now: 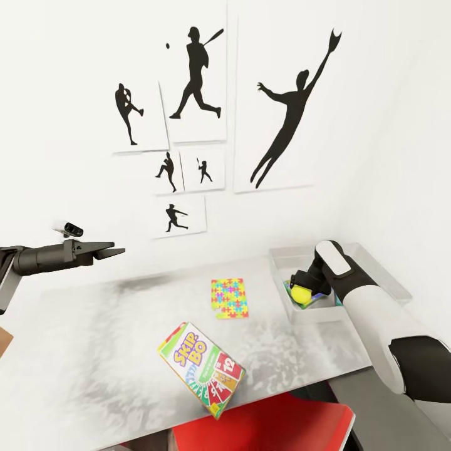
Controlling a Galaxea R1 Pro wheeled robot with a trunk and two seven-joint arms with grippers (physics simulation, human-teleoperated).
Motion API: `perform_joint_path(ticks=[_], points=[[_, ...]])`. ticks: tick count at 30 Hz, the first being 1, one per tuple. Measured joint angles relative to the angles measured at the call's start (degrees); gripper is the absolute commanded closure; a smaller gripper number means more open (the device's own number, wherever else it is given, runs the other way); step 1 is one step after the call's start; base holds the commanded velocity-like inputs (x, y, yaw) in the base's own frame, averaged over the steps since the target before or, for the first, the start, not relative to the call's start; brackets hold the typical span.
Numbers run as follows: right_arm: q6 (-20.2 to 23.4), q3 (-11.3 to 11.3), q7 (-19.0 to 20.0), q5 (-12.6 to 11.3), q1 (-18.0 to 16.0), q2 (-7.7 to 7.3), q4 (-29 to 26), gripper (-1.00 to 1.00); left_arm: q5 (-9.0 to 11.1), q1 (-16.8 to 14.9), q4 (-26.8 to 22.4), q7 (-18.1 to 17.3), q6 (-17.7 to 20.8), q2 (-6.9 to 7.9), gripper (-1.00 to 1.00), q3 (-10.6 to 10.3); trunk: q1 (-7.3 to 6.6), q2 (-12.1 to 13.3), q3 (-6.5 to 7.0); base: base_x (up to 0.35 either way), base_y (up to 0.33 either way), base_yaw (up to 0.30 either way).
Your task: Put all the toys in the child's room - the three board games (two on the bed and one on the table), the two jigsaw puzzles on the table, and the tennis ball on the table - inside the toy box on the table in the child's room.
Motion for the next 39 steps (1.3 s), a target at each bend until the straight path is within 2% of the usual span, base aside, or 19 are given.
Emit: perform_joint_path(ticks=[32, 33, 39], points=[[0.0, 0.11, 0.03, 0.52, 0.08, -0.1, 0.09, 1.0, -0.09, 0.0, 0.0, 0.02, -0.03, 0.02, -1.0, 0.0, 0.0, 0.0, -0.02, 0.0, 0.0, 0.0], [0.0, 0.11, 0.02, 0.51, 0.08, -0.1, 0.09, -1.0, -0.09, 0.0, 0.0, 0.03, -0.02, 0.02, -1.0, 0.0, 0.0, 0.0, -0.02, 0.0, 0.0, 0.0], [-0.03, 0.03, -0.15, 0.34, 0.08, -0.12, 0.09, -1.0, -0.09, 0.0, 0.0, 0.04, 0.0, 0.08, -1.0, 0.0, 0.0, 0.0, -0.02, 0.0, 0.0, 0.0]])
